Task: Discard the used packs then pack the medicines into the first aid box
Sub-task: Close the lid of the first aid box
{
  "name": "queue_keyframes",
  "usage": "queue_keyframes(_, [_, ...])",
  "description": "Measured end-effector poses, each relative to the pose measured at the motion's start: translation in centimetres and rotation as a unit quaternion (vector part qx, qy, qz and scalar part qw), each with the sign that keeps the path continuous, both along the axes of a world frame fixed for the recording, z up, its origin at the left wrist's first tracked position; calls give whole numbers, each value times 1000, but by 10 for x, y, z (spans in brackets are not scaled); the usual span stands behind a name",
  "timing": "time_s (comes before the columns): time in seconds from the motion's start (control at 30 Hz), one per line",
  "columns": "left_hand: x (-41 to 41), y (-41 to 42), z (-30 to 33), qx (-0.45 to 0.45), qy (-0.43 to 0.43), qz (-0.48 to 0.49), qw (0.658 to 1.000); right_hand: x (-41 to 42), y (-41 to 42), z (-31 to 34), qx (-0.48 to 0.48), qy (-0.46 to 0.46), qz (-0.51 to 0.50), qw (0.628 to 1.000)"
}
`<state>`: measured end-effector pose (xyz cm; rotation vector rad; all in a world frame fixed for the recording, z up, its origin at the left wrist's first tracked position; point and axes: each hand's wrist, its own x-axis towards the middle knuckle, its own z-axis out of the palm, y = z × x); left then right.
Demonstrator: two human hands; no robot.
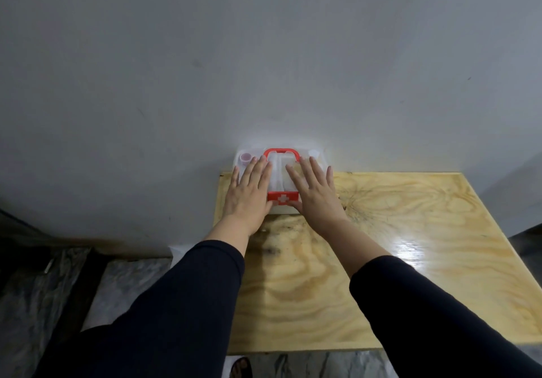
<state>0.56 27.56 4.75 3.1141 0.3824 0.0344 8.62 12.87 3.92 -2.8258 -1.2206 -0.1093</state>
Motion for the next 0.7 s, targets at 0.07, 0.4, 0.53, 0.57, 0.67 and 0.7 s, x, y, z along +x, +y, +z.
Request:
queue_keyframes(0.07, [4,-2,-4,18,-7,7,1000,8,-1,-3,-11,-12,9,1000])
queue_keyframes(0.4, [1,-2,-1,10,4,-2,1000,1,0,-6,-35,-51,-7,998])
queue_keyframes(0.53, [0,7,5,1,12,-30,999,2,-4,2,-67,-16,15,998])
queue_keyframes(0.57, [0,8,6,5,16,-33,999,3,-6,5,-72,-13,16,997])
queue_keyframes(0.67, [-1,4,2,11,8,-24,1000,0,-5,0,-53,-28,6,998])
queue_keyframes(0.7, [0,2,0,14,5,-18,1000,-1,-3,-3,-45,-40,-1,998])
